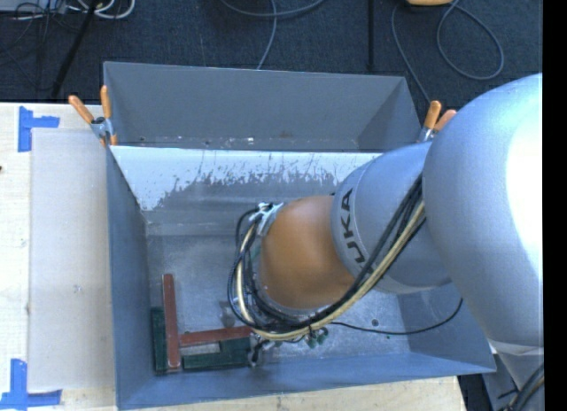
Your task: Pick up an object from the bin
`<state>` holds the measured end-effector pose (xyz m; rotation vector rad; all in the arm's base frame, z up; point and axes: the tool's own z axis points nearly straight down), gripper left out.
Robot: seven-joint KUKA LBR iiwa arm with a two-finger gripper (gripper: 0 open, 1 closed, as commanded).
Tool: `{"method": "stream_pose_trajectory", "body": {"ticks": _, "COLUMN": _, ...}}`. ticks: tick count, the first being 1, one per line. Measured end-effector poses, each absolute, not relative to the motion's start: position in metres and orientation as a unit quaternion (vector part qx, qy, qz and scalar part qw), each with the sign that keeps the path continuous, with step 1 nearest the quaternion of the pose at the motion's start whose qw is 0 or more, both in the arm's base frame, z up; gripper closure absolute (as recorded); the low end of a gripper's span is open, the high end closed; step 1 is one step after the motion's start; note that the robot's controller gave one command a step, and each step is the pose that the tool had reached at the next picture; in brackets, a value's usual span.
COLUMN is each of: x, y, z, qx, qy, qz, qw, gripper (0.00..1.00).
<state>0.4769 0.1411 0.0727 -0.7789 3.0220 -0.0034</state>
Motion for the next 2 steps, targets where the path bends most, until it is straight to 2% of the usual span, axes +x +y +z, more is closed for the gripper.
{"method": "stream_pose_trajectory", "body": {"ticks": 1, "x": 0.543, "y": 0.112, "z": 0.135, "qx": -0.288, "qy": 0.958, "qz": -0.001, "qw": 0.005, "gripper": 1.0}}
{"method": "stream_pose_trajectory", "body": {"ticks": 2, "x": 0.533, "y": 0.135, "z": 0.218, "qx": -0.288, "qy": 0.958, "qz": 0.0, "qw": 0.004, "gripper": 1.0}}
